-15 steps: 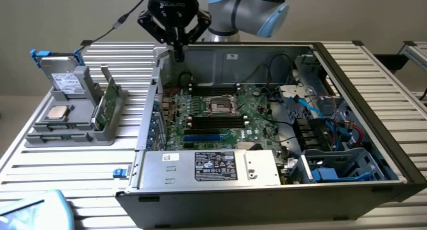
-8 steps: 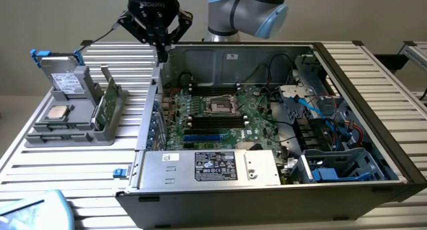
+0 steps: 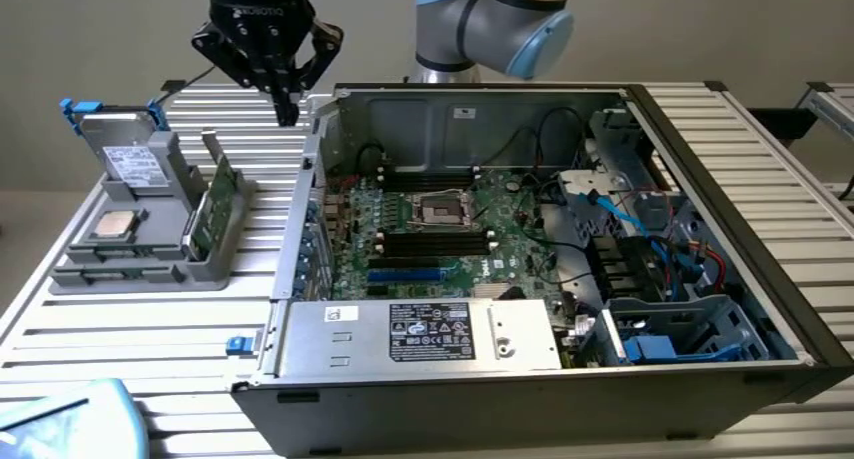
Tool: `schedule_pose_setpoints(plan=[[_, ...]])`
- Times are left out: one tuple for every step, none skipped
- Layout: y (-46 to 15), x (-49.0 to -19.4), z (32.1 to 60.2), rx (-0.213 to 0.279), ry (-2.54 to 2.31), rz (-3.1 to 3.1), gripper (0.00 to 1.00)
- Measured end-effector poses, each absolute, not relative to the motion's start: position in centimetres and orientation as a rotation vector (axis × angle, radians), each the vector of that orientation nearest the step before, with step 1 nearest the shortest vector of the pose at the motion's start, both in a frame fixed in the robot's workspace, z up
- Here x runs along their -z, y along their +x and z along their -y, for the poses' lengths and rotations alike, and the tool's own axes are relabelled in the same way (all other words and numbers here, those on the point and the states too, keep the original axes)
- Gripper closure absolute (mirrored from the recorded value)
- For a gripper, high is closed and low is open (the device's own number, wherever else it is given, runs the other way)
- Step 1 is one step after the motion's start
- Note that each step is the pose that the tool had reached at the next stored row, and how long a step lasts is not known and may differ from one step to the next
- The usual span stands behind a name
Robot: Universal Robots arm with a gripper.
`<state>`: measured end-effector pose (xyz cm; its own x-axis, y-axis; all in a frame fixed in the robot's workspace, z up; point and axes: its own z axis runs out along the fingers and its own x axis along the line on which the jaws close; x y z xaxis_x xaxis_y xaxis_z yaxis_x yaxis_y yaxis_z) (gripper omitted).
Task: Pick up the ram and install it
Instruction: 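Reach for the ram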
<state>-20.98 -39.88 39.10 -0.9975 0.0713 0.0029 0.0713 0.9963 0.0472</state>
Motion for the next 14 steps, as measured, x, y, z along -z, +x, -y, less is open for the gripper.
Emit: schedule_pose_setpoints(plan=[[-21.4, -39.1, 39.9, 0.074, -0.112, 3.136, 0.87], [-21.9, -39.0, 39.9, 0.074, -0.112, 3.134, 0.87], [-22.4, -39.0, 39.9, 0.074, -0.112, 3.131, 0.87], [-22.8, -38.9, 39.9, 0.074, -0.112, 3.128, 0.87], [-23.3, -38.9, 39.9, 0.073, -0.112, 3.124, 0.87], [-23.7, -38.8, 39.9, 0.073, -0.112, 3.121, 0.87], [-24.2, -38.7, 39.9, 0.072, -0.112, 3.116, 0.87], [-24.6, -38.6, 39.9, 0.072, -0.112, 3.111, 0.87], [-25.1, -38.6, 39.9, 0.072, -0.112, 3.105, 0.87], [-25.5, -38.5, 39.9, 0.071, -0.112, 3.100, 0.87], [-26.0, -38.4, 39.9, 0.071, -0.112, 3.095, 0.87], [-26.4, -38.3, 39.9, 0.071, -0.112, 3.090, 0.87], [-26.7, -38.2, 39.9, 0.070, -0.112, 3.085, 0.87], [-27.1, -38.1, 39.9, 0.070, -0.112, 3.081, 0.87]])
